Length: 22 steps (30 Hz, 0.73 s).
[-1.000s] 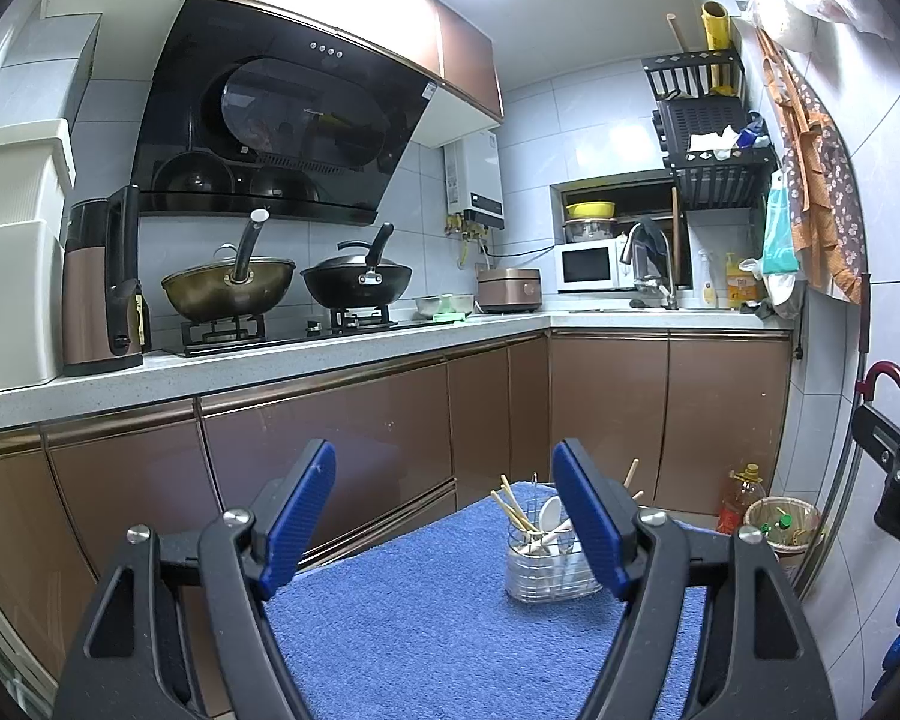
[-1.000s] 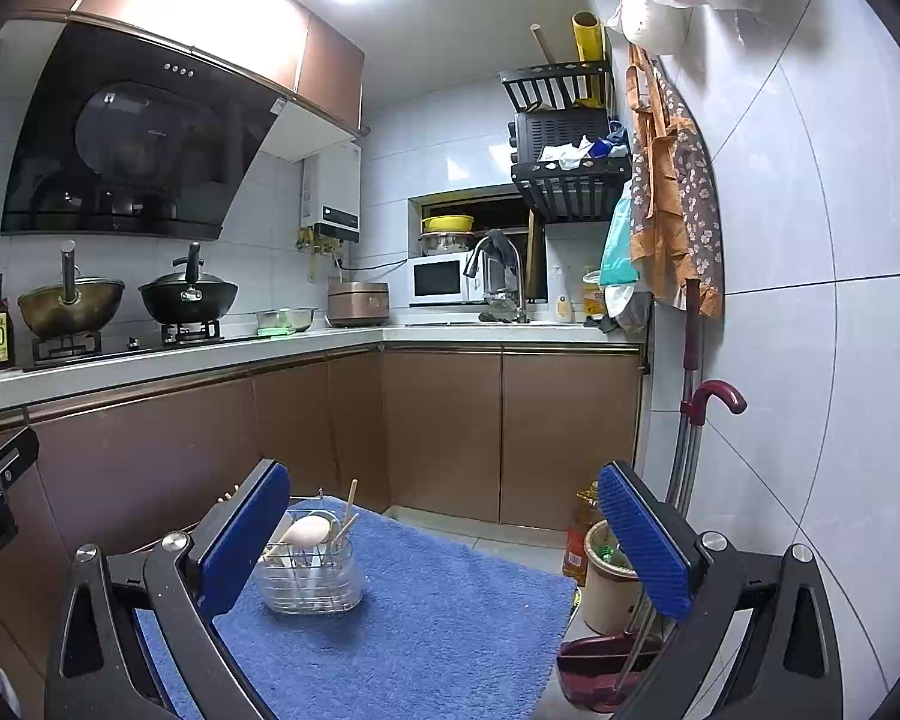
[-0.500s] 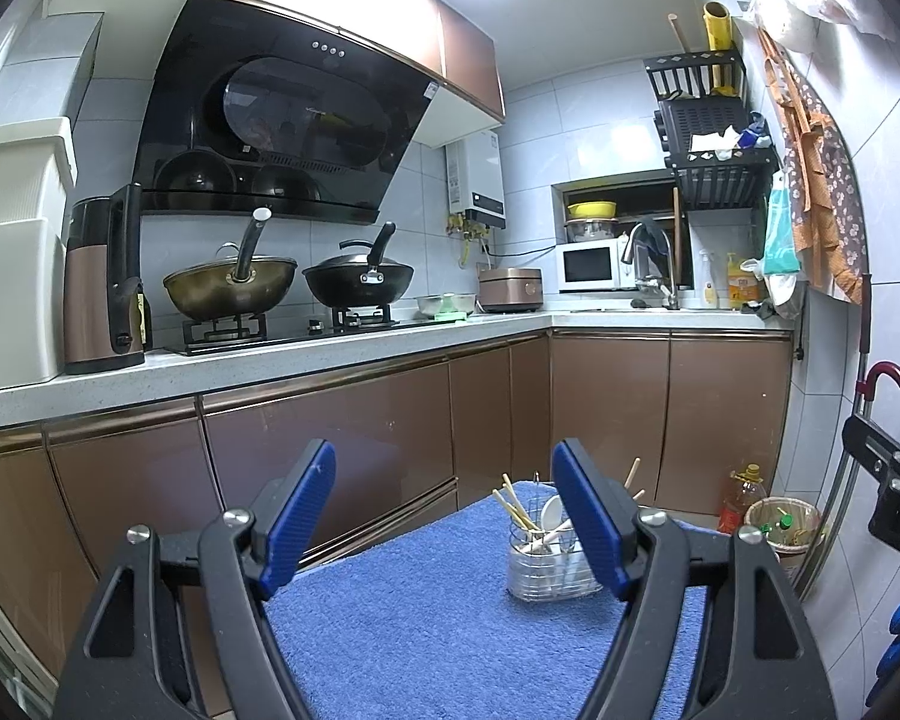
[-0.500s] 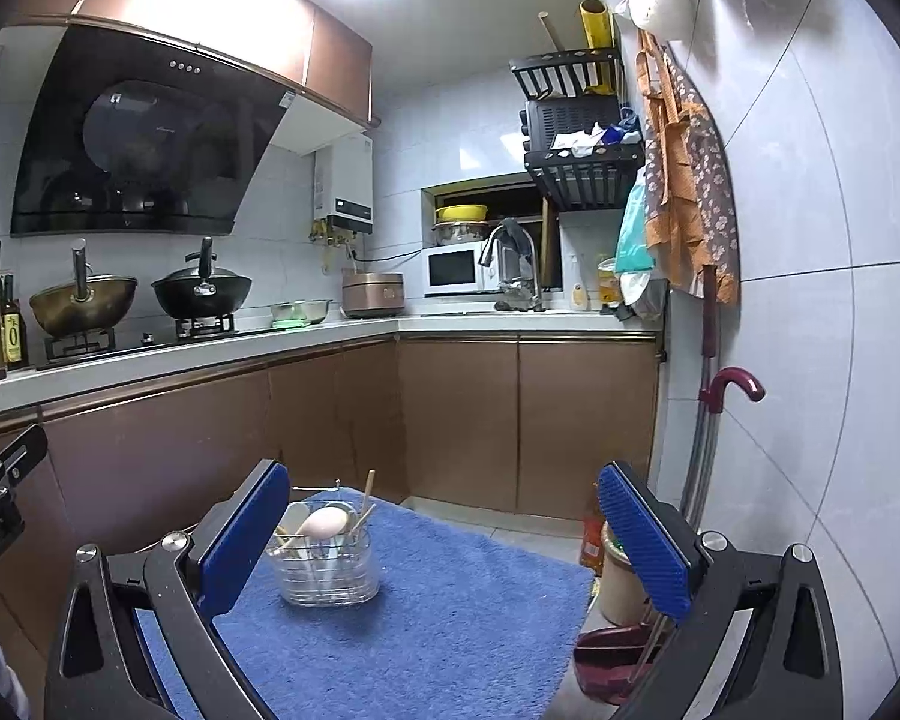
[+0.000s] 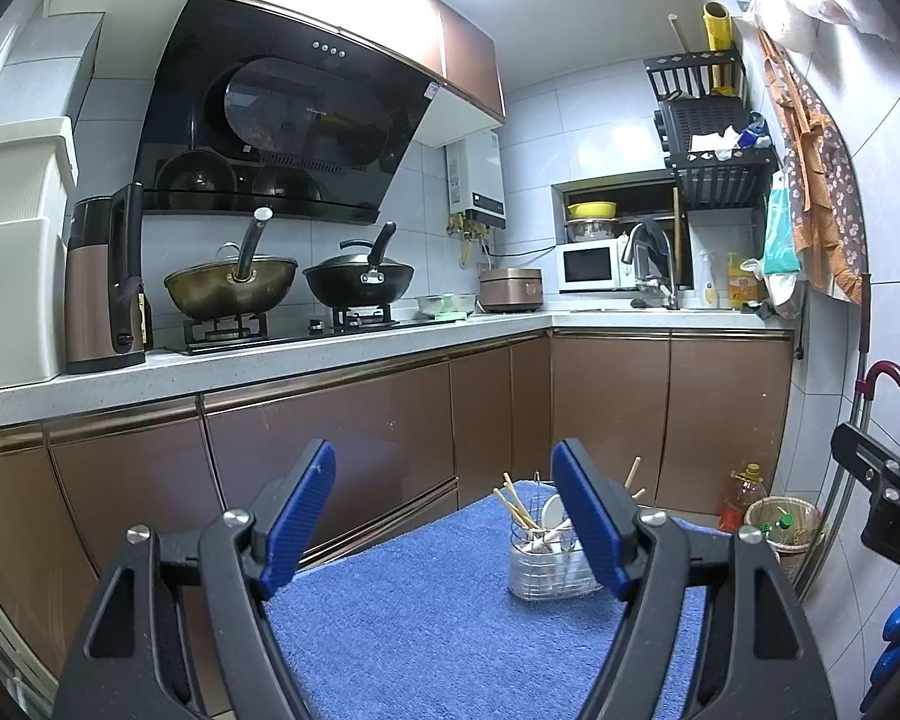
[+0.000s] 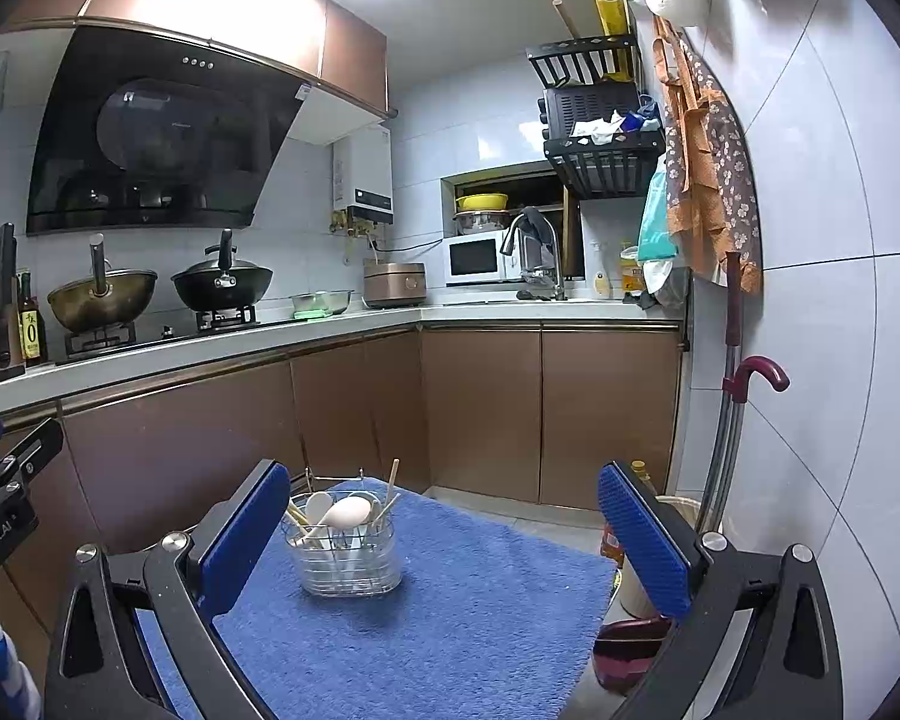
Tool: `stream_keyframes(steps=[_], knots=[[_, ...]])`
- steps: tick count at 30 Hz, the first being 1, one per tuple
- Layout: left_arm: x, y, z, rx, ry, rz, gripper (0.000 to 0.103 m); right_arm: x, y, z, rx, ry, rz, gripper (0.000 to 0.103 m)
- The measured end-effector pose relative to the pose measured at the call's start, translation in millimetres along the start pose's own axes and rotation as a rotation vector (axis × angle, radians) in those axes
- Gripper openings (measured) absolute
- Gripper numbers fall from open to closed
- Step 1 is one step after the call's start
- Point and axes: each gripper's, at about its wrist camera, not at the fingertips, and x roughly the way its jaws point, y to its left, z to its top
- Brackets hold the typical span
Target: Organize utensils
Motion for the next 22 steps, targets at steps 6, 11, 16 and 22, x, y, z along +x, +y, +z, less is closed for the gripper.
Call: stream_keyframes(steps=[6, 11, 16, 22], knots=[[0.1, 0.2, 0.0, 0.001, 0.0, 0.0, 0.074, -0.1, 0.8, 0.6, -0.003, -0.002, -0.003, 0.103], [0.0, 0.1, 0.1, -0.001, 0.0, 0.0, 0.074, -0.3, 1.0, 0.7, -0.004, -0.003, -0.002, 0.103], [-1.6, 1.0, -1.4, -0.011, 0.01, -0.004, 0.073, -1.1, 1.1, 0.7, -0.004, -0.005, -0.003, 0.103], [-5.2, 0.9, -1.4, -0.016, 0.01, -0.004, 0.074, -6.1, 0.5, 3.8, -0.005, -0.011, -0.011, 0.103]])
